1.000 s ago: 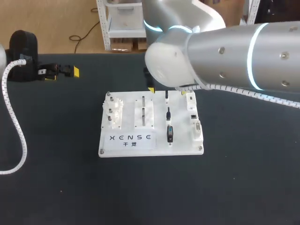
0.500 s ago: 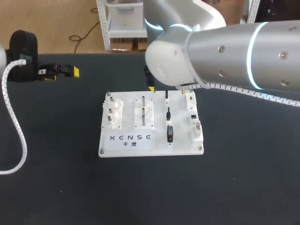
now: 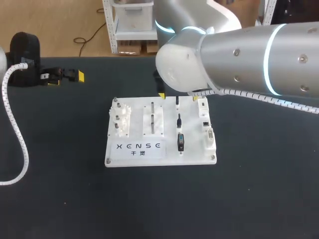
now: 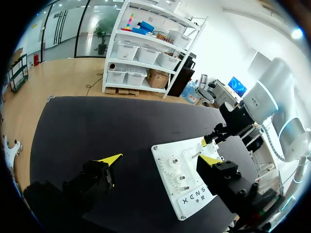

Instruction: Insert the USB connector, Ethernet cable, and multi-pin plug into their matching sockets one by one.

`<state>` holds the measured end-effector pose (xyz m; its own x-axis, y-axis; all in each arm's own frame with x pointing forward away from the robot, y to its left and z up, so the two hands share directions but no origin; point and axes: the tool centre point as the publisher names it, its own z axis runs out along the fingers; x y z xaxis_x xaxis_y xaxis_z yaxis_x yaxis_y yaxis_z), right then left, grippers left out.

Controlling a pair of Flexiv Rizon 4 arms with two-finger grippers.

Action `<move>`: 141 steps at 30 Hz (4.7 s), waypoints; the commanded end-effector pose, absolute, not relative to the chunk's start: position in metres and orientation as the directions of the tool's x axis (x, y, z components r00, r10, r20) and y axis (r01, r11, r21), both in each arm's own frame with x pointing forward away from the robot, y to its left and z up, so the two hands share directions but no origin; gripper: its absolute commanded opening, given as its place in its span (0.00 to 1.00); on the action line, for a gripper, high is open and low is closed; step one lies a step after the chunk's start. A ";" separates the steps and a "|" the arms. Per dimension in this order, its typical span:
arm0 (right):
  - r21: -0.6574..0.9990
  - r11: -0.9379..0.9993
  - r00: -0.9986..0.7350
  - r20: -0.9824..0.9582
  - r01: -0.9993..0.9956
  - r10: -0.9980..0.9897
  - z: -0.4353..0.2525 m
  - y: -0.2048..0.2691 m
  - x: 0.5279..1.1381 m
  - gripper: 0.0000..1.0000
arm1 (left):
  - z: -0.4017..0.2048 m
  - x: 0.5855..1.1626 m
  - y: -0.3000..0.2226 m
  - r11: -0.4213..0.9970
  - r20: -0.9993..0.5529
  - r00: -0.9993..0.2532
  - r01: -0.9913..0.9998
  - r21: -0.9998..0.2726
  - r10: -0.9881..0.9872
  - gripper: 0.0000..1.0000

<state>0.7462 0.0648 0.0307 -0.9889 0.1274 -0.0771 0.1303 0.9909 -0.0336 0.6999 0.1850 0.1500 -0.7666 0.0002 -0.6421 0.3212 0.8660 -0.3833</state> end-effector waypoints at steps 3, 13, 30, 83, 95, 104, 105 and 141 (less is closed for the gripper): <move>-0.035 0.992 -0.990 -0.070 0.121 0.119 0.027 0.063 0.744 0.45 | 0.150 0.700 0.185 0.866 -0.642 -0.767 0.321 -0.383 0.000 1.00; -0.052 0.991 -0.990 -0.070 0.125 0.121 0.015 0.062 0.750 0.42 | 0.150 0.700 0.185 0.866 -0.642 -0.767 0.321 -0.383 0.000 1.00; -0.039 0.993 -0.991 -0.077 0.109 0.105 0.014 0.066 0.754 0.08 | 0.150 0.700 0.185 0.866 -0.642 -0.767 0.321 -0.383 0.000 1.00; -0.011 0.988 -0.967 -0.209 0.151 0.145 0.038 -0.012 0.742 0.00 | 0.150 0.700 0.185 0.866 -0.642 -0.767 0.321 -0.383 0.000 1.00; -0.016 0.988 -0.968 -0.202 0.152 0.146 0.033 -0.012 0.741 0.00 | 0.150 0.700 0.185 0.866 -0.642 -0.767 0.321 -0.383 0.000 1.00; -0.027 0.989 -0.970 -0.202 0.146 0.137 0.028 -0.010 0.742 0.00 | 0.150 0.700 0.185 0.866 -0.642 -0.767 0.321 -0.383 0.000 1.00; -0.027 0.989 -0.969 -0.204 0.146 0.137 0.028 -0.010 0.742 0.00 | 0.150 0.700 0.185 0.866 -0.642 -0.767 0.321 -0.383 0.000 1.00; -0.025 0.994 -0.975 -0.199 0.106 0.099 0.018 -0.011 0.744 0.00 | 0.150 0.700 0.185 0.866 -0.642 -0.767 0.321 -0.383 0.000 1.00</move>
